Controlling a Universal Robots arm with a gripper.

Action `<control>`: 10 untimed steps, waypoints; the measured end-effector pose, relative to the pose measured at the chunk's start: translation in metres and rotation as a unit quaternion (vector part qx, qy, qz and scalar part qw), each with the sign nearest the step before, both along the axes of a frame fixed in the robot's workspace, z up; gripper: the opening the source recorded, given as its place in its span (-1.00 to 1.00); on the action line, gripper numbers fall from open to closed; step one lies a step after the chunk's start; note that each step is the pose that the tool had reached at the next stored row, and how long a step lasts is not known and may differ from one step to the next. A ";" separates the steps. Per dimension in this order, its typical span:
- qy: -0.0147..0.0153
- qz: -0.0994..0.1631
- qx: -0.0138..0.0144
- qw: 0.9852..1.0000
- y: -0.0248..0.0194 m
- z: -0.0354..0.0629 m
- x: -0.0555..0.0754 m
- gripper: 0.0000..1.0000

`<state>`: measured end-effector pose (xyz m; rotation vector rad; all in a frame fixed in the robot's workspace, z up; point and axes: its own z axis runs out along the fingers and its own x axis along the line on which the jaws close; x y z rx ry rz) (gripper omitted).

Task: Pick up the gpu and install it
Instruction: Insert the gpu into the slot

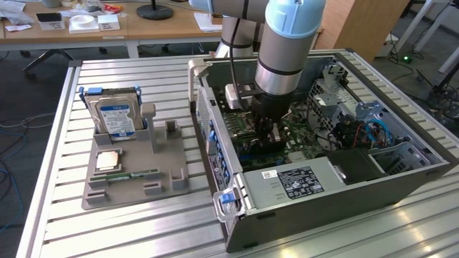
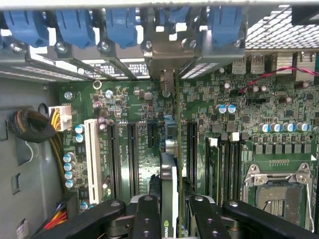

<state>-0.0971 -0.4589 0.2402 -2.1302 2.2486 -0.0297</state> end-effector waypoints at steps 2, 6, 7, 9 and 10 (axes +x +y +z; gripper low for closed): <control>0.000 0.000 -0.001 1.000 -0.0001 0.0003 0.000 -0.45; 0.000 0.000 -0.001 1.000 -0.0002 0.0018 0.000 -0.33; 0.000 0.000 -0.001 1.000 -0.0002 0.0027 0.000 -0.33; 0.000 0.000 -0.001 1.000 -0.0002 0.0058 0.000 -0.33; 0.000 0.000 -0.001 1.000 -0.0002 0.0078 0.000 -0.33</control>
